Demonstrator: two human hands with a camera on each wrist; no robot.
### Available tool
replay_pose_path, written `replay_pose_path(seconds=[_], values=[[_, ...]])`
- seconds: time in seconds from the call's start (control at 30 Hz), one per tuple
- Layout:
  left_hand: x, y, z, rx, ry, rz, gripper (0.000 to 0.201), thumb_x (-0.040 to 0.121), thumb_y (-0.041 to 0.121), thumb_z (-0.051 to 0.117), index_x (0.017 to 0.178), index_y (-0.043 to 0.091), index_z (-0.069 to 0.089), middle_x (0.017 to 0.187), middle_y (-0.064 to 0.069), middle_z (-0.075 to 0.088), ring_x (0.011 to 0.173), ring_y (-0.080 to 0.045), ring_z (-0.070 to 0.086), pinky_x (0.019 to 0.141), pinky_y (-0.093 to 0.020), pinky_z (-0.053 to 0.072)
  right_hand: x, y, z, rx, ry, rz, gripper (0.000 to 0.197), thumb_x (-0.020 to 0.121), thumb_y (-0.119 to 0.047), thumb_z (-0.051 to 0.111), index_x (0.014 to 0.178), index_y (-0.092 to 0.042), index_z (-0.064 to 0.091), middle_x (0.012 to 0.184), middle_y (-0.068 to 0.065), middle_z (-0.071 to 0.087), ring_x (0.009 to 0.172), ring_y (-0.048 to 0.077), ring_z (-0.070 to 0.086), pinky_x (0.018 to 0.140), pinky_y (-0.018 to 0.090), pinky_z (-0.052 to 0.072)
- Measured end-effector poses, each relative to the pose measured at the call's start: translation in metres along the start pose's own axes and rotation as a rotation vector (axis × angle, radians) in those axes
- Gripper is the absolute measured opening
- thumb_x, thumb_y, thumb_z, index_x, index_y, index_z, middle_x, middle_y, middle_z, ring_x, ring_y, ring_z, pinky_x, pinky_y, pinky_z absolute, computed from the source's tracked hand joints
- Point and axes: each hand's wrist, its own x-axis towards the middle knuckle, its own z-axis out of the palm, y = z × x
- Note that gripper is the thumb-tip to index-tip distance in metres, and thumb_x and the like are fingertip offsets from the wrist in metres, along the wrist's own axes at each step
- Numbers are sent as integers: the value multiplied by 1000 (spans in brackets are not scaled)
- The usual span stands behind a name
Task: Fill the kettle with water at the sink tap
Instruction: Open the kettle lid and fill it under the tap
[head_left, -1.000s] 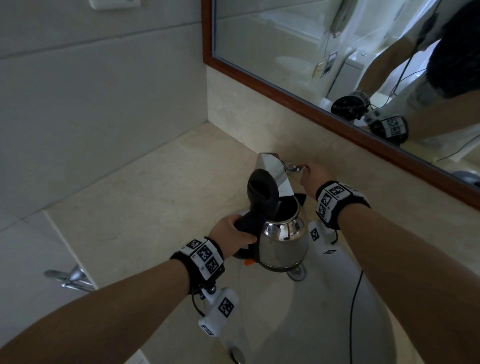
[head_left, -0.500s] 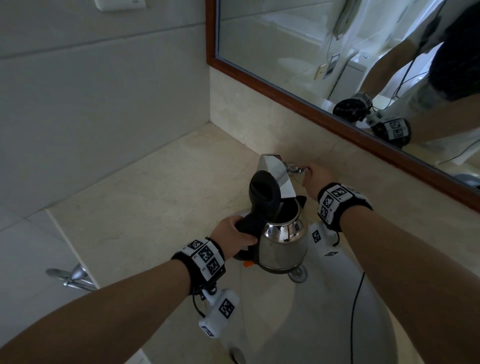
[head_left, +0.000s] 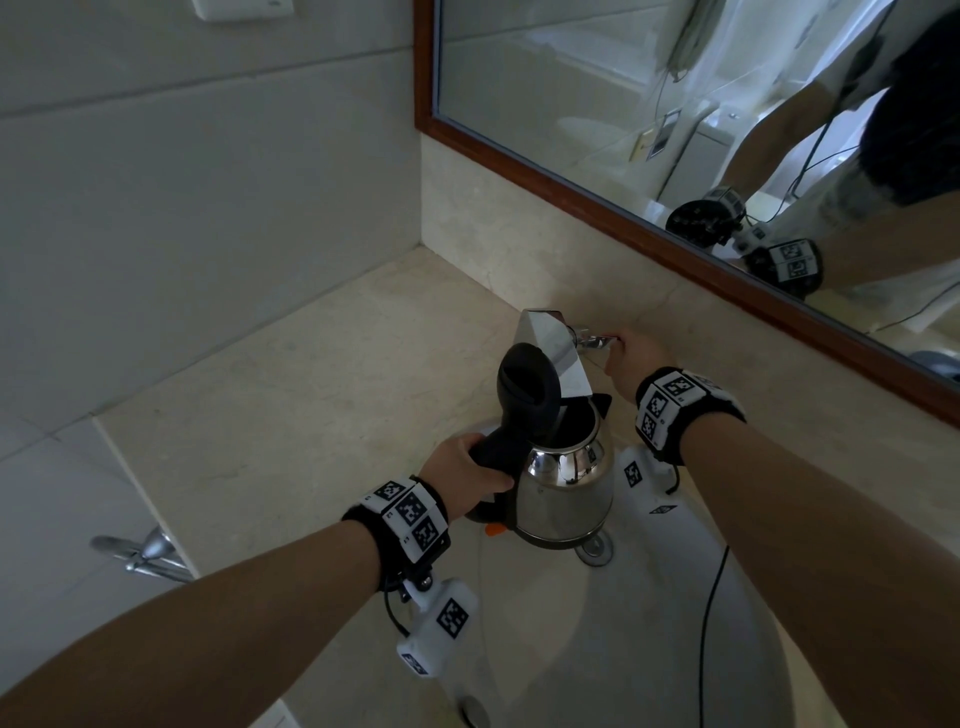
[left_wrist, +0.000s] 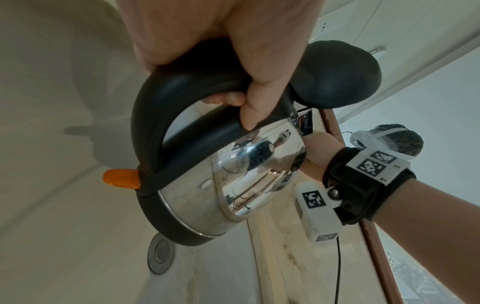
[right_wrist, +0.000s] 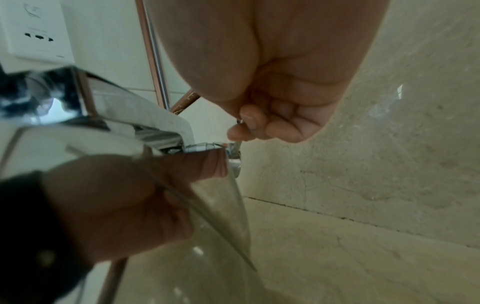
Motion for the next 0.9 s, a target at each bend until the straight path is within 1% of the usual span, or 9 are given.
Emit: replay_pose_path(seconds=[0.1,0.23,0.37,0.47,0.63,0.77,0.9], values=[[-1,0,0,11,-4,0,26,70,8,74,81,27,61,84,-1,68,88,-25,66,83,-39,56,1,1,0,6,-4,4,37,101,-16,31,128,-8,55,119,21,65,109,37,59,93,39,48],[-3,2,0,17,-2,-6,25,70,9,74,81,28,62,94,-9,70,94,-28,68,88,-44,57,1,0,0,7,-5,5,37,101,-16,31,127,-7,56,119,21,65,109,37,59,94,40,48],[-2,2,-1,10,-7,-16,26,71,9,74,85,27,61,92,-4,69,96,-27,67,88,-41,56,1,0,0,-4,-10,4,37,101,-16,31,129,-8,55,119,21,65,109,37,59,93,39,48],[-2,1,-1,0,-7,-24,27,71,8,74,89,24,62,94,-6,69,96,-28,67,89,-42,56,1,0,1,-8,-3,4,37,101,-15,32,128,-8,55,119,21,65,109,38,59,92,39,48],[-2,1,-1,-13,-2,-22,27,71,6,74,84,26,61,94,-6,69,97,-29,67,91,-45,56,0,0,0,6,5,-2,37,101,-16,31,128,-8,55,118,21,65,108,38,60,94,42,49],[-2,0,-1,-22,-2,-20,28,71,6,74,80,29,61,92,-6,69,96,-29,67,91,-46,56,0,0,0,-3,0,-14,36,99,-12,34,127,-8,56,116,21,66,106,38,60,93,43,50],[-4,1,-1,-22,4,-18,28,70,6,74,78,29,61,92,-7,69,96,-30,67,91,-47,56,-1,0,0,-7,5,-13,36,99,-11,34,125,-7,57,116,22,66,106,39,60,93,41,50]])
